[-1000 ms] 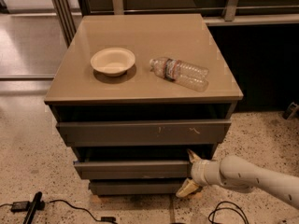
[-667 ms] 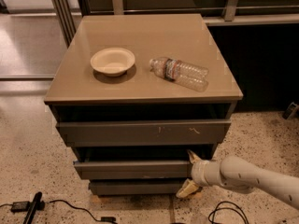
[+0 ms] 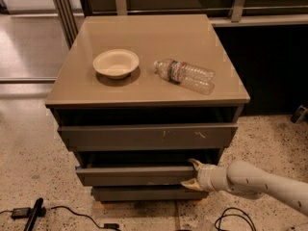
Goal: Open middle drawer
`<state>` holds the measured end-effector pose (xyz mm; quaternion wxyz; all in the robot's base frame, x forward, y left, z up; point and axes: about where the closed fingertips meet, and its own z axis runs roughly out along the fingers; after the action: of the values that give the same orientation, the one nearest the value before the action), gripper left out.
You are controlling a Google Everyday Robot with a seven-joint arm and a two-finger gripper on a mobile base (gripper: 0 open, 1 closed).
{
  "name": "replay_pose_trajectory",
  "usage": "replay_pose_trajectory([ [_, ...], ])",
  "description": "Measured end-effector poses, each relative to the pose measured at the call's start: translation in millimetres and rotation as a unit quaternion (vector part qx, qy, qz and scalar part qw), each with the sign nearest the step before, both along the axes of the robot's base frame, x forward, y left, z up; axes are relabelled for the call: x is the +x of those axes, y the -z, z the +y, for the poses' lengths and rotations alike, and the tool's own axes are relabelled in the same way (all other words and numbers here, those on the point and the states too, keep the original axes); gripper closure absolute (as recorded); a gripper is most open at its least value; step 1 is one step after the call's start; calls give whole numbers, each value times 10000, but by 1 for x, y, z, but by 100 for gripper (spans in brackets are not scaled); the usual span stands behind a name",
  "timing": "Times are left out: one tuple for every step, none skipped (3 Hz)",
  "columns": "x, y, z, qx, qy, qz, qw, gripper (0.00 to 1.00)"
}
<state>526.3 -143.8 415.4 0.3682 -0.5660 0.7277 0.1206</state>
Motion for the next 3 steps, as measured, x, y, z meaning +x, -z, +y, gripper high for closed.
replay_pose_trajectory([
  [0,0,0,0,0,0,10000,73],
  [0,-5,-1,0,0,0,10000,96],
  [0,-9,-1,0,0,0,10000,100],
])
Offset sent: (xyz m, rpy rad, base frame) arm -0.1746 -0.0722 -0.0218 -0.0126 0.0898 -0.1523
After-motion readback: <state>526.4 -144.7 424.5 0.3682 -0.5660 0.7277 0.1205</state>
